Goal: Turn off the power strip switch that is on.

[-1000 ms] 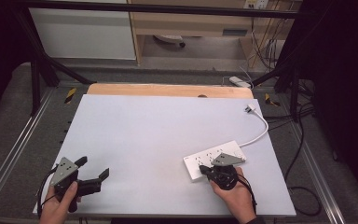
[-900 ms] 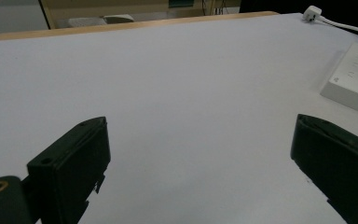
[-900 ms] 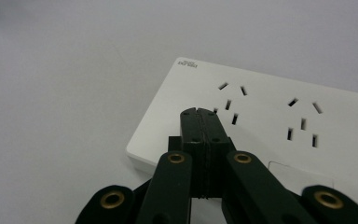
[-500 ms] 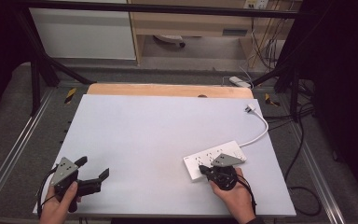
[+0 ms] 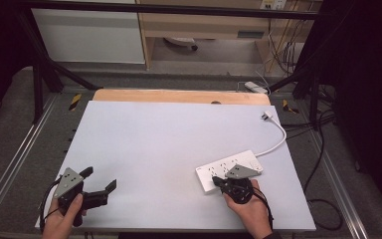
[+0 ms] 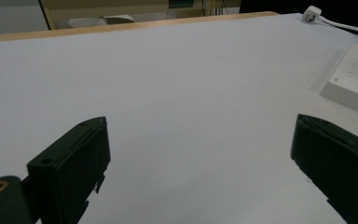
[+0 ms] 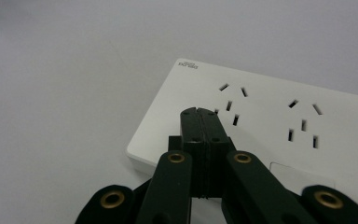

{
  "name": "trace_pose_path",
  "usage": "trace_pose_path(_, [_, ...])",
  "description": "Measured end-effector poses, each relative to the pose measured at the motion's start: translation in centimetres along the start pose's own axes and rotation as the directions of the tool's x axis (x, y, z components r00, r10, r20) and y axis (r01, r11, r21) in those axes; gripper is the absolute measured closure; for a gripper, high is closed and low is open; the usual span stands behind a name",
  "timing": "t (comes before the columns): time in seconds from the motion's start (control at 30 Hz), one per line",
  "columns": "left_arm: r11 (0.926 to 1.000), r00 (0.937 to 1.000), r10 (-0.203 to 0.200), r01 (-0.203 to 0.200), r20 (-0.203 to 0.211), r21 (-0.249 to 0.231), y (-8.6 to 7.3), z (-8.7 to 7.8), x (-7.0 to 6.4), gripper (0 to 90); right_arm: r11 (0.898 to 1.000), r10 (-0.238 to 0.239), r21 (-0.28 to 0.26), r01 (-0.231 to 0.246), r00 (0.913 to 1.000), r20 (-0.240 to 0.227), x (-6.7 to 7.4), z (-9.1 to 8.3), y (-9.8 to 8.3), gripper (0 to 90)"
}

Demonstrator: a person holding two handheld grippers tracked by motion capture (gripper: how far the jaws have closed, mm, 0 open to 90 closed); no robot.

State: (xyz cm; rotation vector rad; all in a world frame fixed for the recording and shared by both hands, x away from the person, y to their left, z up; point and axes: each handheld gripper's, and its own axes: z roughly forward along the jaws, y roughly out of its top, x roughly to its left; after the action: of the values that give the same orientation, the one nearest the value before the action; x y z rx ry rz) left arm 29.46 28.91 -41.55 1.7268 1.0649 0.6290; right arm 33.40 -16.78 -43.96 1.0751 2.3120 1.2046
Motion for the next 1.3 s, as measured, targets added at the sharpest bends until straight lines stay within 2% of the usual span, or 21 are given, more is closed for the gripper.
trace_pose_path(0.23, [1.0, 1.0, -0.001, 0.001, 0.001, -0.001, -0.01, 0.02, -0.03, 4.5, 1.0, -0.001, 0.001, 0.001, 1.0, 0.002, 0.15, 0.08, -0.05, 90.0])
trace_pose_path(0.47, [1.0, 1.0, 0.0, 0.0, 0.0, -0.001, 0.0, 0.01, -0.02, 4.5, 1.0, -0.021, 0.007, 0.021, 0.9997, -0.013, 0.53, 0.37, -0.01, 90.0])
trace_pose_path(0.93, [1.0, 1.0, 0.001, -0.001, 0.001, -0.003, 0.01, 0.03, -0.03, 4.5, 1.0, 0.003, 0.0, -0.003, 0.9997, -0.023, 0.12, 0.28, 0.01, 90.0])
trace_pose_path(1.3, [1.0, 1.0, 0.003, -0.003, 0.001, -0.002, 0.02, 0.02, -0.01, 4.5, 0.999, 0.011, -0.032, -0.011, 0.9997, -0.021, -0.22, 0.0, 0.23, 90.0])
